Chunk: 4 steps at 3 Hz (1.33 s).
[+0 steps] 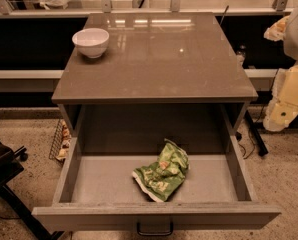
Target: Pick green jalapeno chip bag from top drawer and place on counter
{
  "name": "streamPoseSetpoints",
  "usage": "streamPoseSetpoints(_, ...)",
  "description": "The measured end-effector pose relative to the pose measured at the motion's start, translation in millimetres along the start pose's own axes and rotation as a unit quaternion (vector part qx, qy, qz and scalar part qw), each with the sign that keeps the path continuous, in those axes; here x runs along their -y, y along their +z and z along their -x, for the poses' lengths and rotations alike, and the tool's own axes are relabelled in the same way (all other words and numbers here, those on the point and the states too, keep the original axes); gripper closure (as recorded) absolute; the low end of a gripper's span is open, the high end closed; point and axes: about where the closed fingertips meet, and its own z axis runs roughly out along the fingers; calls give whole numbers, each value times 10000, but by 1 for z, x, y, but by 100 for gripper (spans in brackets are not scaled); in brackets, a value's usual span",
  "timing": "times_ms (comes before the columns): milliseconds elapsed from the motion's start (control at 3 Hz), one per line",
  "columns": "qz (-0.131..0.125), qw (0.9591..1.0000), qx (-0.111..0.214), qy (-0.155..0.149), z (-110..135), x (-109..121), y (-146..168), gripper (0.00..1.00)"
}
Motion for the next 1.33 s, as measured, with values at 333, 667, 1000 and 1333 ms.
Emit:
streamPoseSetpoints(333, -1, 10000, 0, 0, 0, 0, 0, 0)
streamPoseSetpoints(667, 57, 9999, 144, -54, 7, -5, 24, 0)
streamPoseSetpoints(1000, 397, 9974, 607, -47, 21, -24, 102, 0)
streamPoseSetpoints(1333, 588, 9935, 966, 119, 33, -36, 171, 0)
